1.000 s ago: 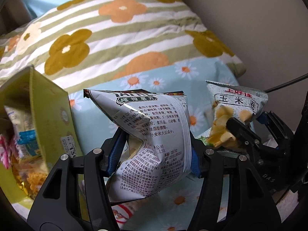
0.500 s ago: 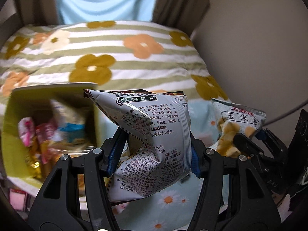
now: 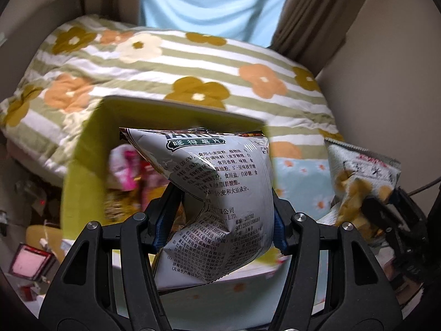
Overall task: Organize snacks
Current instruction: 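Carry the white bag and corn-roll bag over the yellow box with both tools, then open both tools to drop the white bag and corn-roll bag into the box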
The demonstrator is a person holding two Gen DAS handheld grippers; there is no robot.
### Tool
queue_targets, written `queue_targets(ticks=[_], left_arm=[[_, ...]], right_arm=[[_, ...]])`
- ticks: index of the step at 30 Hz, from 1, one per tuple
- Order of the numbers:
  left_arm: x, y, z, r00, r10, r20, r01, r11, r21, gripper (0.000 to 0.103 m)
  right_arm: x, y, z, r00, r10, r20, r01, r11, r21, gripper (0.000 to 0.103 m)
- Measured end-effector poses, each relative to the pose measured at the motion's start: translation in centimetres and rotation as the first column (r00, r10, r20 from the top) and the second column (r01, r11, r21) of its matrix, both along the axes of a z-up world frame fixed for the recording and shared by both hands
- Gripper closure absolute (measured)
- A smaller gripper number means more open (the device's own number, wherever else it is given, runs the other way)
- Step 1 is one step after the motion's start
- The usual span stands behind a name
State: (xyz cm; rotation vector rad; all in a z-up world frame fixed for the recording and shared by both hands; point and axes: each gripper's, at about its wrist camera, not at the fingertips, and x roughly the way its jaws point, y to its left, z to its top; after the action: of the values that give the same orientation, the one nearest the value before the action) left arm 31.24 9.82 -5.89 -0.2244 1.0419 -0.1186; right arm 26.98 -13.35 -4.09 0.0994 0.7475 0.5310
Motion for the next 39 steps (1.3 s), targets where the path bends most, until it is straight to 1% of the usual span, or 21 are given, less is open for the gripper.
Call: queue_targets(ticks=[5, 9, 13, 18, 19, 20, 21, 22, 24, 30, 34, 36, 37, 39], left_arm=[[-0.3, 5.6, -2.7, 0.999, 0.002, -0.047, -0.002, 1.000, -0.004, 0.048], [-0.3, 8.4, -4.7, 0.997, -0.024, -0.077, 0.023, 1.000, -0.011, 0.048], [0.3, 9.3, -6.8, 0.992, -0.079, -0.103, 0.076, 0.997, -0.033, 0.048], [1.0, 8.3, -8.3, 0.980, -0.155, -0.127, 0.153, 0.988, -0.026, 0.048], [1.0, 7.9, -8.3, 0.979, -0.163, -0.123, 0.161, 0.987, -0.026, 0.045], [0.9, 7.7, -8.3, 0.978, -0.175, -0.115, 0.173, 0.985, -0.029, 0.035], [0.8, 7.4, -8.5, 0.979, -0.175, -0.107, 0.174, 0.985, -0.014, 0.012], [0.7, 7.4, -8.6, 0.981, -0.167, -0.103, 0.168, 0.986, 0.003, 0.001], [0.6, 7.3, -9.0, 0.981, -0.170, -0.092, 0.171, 0.985, 0.009, 0.000], [0.7, 8.3, -10.4, 0.980, -0.148, -0.136, 0.148, 0.989, -0.010, 0.000], [0.8, 8.6, -10.7, 0.978, -0.140, -0.153, 0.142, 0.990, 0.006, 0.001], [0.6, 8.8, -10.5, 0.980, -0.134, -0.150, 0.133, 0.991, -0.012, 0.001], [0.5, 8.8, -10.4, 0.980, -0.134, -0.147, 0.132, 0.991, -0.025, 0.000], [0.3, 8.8, -10.1, 0.980, -0.137, -0.143, 0.134, 0.990, -0.031, 0.001]], right_arm=[[0.6, 5.4, -0.6, 1.000, 0.023, -0.021, -0.024, 1.000, -0.004, 0.043], [1.5, 8.8, -1.2, 0.999, 0.016, -0.035, -0.017, 1.000, -0.011, 0.043], [2.1, 10.8, -1.9, 0.998, -0.017, -0.056, 0.016, 1.000, -0.015, 0.043], [2.7, 11.2, -2.6, 0.995, -0.063, -0.083, 0.062, 0.998, -0.016, 0.043], [2.8, 11.2, -2.7, 0.993, -0.071, -0.089, 0.069, 0.997, -0.021, 0.043], [2.8, 11.1, -2.8, 0.993, -0.076, -0.094, 0.074, 0.997, -0.023, 0.043], [3.0, 11.0, -2.9, 0.992, -0.081, -0.100, 0.079, 0.997, -0.024, 0.043], [3.1, 11.1, -3.1, 0.991, -0.085, -0.105, 0.083, 0.996, -0.025, 0.043], [3.7, 11.1, -3.6, 0.989, -0.088, -0.118, 0.086, 0.996, -0.026, 0.043], [5.1, 11.7, -5.4, 0.984, -0.061, -0.165, 0.058, 0.998, -0.021, 0.043], [5.6, 12.5, -5.8, 0.983, -0.037, -0.180, 0.036, 0.999, -0.008, 0.043], [6.0, 13.2, -5.6, 0.984, -0.020, -0.180, 0.019, 1.000, -0.005, 0.042], [6.3, 13.5, -5.4, 0.985, -0.020, -0.173, 0.019, 1.000, -0.006, 0.041], [6.8, 14.0, -5.2, 0.987, -0.024, -0.161, 0.024, 1.000, -0.006, 0.033]])
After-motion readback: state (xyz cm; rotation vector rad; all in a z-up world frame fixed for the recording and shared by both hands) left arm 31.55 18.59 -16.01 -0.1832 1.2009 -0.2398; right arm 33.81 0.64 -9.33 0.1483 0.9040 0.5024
